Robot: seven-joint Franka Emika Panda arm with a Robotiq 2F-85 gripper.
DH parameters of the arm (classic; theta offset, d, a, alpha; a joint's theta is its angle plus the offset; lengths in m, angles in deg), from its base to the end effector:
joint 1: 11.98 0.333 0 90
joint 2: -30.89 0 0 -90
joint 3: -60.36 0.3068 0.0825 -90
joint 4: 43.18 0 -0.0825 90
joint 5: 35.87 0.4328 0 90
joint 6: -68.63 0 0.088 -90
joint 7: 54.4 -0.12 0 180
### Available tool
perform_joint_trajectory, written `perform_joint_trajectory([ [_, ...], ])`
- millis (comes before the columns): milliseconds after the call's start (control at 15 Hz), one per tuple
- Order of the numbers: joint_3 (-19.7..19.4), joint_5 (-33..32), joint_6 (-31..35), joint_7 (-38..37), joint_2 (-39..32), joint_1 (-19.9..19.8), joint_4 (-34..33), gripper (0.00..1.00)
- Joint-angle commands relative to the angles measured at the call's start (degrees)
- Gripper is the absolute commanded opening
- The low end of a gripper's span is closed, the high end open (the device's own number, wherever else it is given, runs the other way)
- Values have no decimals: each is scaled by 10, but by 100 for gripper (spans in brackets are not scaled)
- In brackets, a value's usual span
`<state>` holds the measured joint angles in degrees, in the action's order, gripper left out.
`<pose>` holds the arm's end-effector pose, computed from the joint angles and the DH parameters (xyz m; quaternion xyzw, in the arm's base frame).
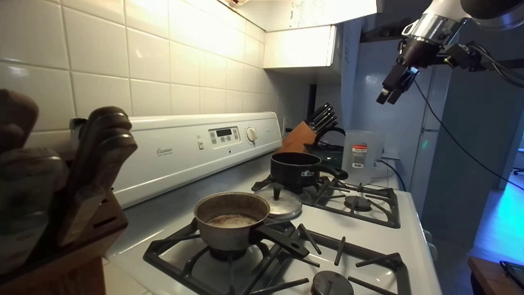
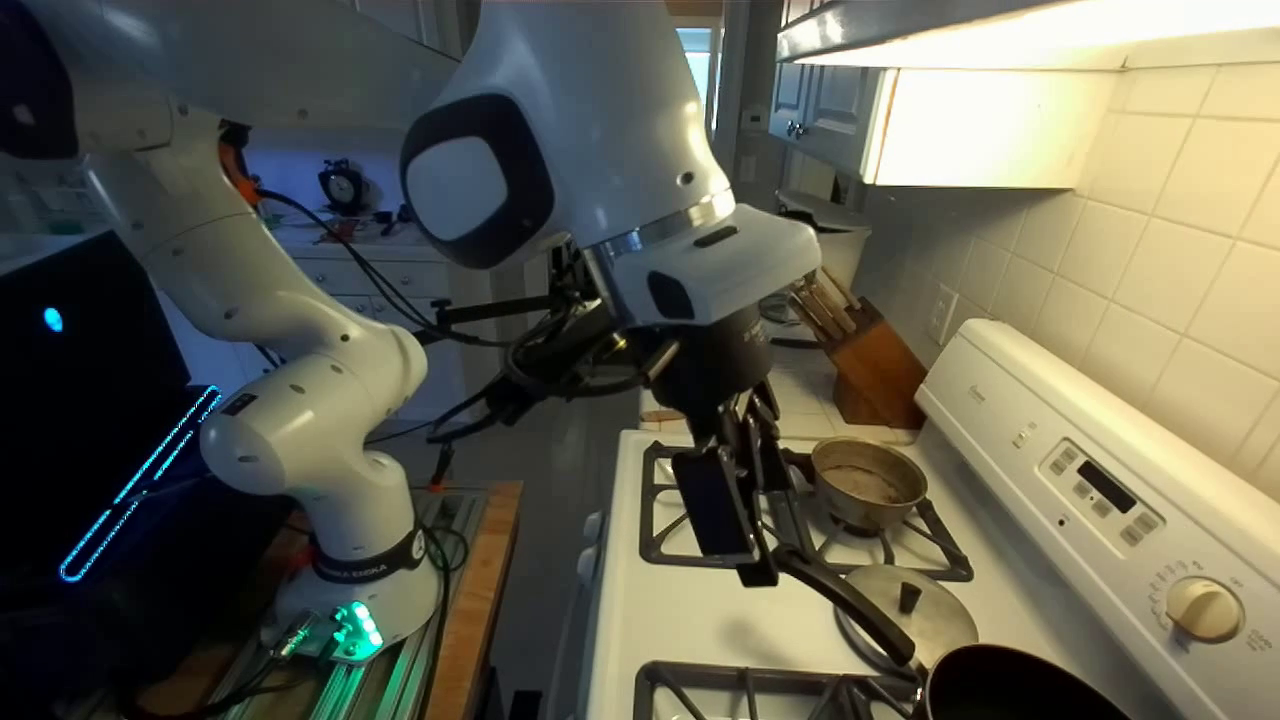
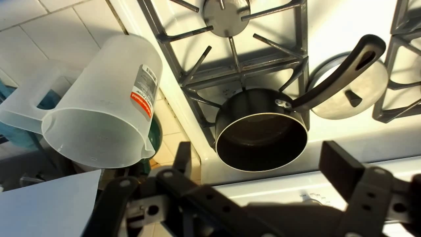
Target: Move the black pot to the top right stove plate
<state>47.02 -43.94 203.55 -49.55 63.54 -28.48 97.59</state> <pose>0.4094 -0.2438 0.5048 0.9587 -0.1710 0.2182 0.0629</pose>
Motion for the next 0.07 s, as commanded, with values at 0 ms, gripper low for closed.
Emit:
perform_joint_trajectory([
  [0,-1,0,-2,0,0,1,-2,100],
])
